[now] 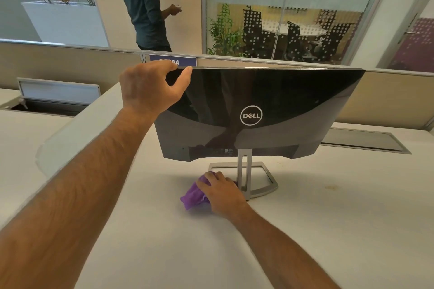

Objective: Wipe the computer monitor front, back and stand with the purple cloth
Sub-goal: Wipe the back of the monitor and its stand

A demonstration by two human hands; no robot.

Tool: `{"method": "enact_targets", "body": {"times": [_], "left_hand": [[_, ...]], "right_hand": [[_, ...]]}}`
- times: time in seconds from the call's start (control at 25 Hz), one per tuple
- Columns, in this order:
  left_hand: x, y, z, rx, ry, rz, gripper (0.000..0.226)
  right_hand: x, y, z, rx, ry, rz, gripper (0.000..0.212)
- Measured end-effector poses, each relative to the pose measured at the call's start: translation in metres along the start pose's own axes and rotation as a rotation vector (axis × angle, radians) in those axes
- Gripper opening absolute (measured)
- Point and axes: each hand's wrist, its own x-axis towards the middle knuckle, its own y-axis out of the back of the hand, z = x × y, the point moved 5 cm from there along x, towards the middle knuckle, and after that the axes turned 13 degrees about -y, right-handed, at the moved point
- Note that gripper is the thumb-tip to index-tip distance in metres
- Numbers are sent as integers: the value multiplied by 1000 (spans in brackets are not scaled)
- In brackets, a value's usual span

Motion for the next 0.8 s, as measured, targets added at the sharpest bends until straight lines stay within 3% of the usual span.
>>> {"method": "enact_targets", "body": {"times": [0.12, 0.36, 0.44, 0.52, 0.56, 0.64, 0.68, 0.8], "left_hand": [[-1, -1, 0, -6, -1, 0, 60], [0, 1, 3, -13, -8, 2, 59], [0, 1, 3, -2, -14, 1, 59], [0, 1, 3, 0, -14, -2, 58], [0, 1, 3, -3, -13, -2, 58], [0, 1, 2, -2, -11, -2, 58], [0, 1, 2, 1, -11, -3, 57], [0, 0, 3, 17, -14, -9, 57]], "right_hand": [[8, -9, -2, -156, -24, -102, 52], [-12, -4, 13, -145, -39, -132, 32], [-27, 8, 23, -41, -4, -157, 20], [-45, 24, 44, 161, 1, -72, 19], [-51, 29, 63, 246, -22, 84, 22], [-61, 33, 113, 372, -151, 417, 29], [-63, 31, 139, 391, -268, 465, 32], [-65, 11, 186, 301, -611, 221, 50]]}}
